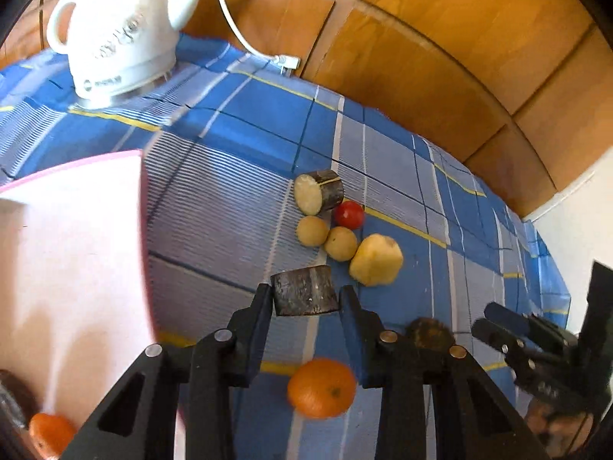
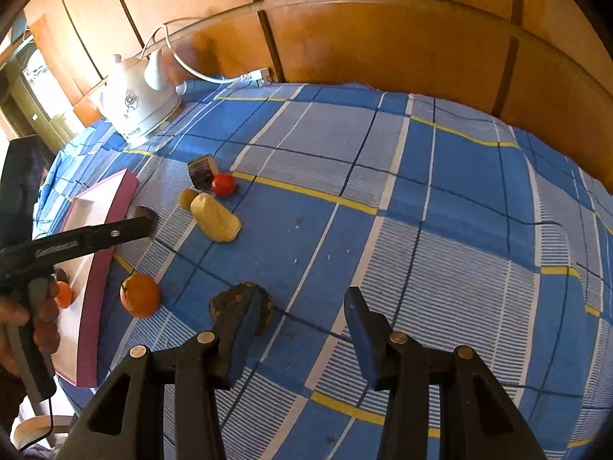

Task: Organize fruits
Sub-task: 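Carry the cylindrical piece into the tray and release it with the left gripper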

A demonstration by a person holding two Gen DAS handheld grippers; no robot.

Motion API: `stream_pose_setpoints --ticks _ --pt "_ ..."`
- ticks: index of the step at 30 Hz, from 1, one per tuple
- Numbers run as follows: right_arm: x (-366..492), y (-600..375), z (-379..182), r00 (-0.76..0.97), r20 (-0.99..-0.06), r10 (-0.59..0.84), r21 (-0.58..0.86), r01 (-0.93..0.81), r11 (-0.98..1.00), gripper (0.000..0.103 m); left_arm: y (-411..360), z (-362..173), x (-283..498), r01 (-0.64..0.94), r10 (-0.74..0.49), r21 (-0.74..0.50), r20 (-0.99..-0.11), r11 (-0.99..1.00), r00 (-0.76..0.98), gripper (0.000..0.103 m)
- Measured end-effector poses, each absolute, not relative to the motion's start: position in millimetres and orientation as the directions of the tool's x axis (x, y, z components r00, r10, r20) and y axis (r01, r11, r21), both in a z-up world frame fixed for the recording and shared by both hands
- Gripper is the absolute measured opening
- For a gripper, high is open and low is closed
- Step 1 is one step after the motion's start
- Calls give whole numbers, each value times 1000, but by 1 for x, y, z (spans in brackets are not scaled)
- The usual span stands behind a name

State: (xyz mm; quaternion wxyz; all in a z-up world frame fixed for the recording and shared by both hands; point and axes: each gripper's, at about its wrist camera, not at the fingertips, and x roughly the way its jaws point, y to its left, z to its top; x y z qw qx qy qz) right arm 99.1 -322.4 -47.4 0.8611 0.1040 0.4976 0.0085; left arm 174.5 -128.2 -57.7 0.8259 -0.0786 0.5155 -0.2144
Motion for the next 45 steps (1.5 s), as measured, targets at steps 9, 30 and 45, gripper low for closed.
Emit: stream_pose_setpoints --ticks 9,30,45 --pt "134 -295 -25 553 -801 230 293 27 956 46 -98 -46 137 298 -447 -345 -792 890 417 36" --pt "209 -182 -60 338 -941 22 -113 -373 921 28 -9 -30 115 202 -426 -378 -737 904 526 36" --pt "245 -156 -77 218 -951 -221 -304 -510 805 32 46 -26 134 93 -318 -333 -726 938 609 36"
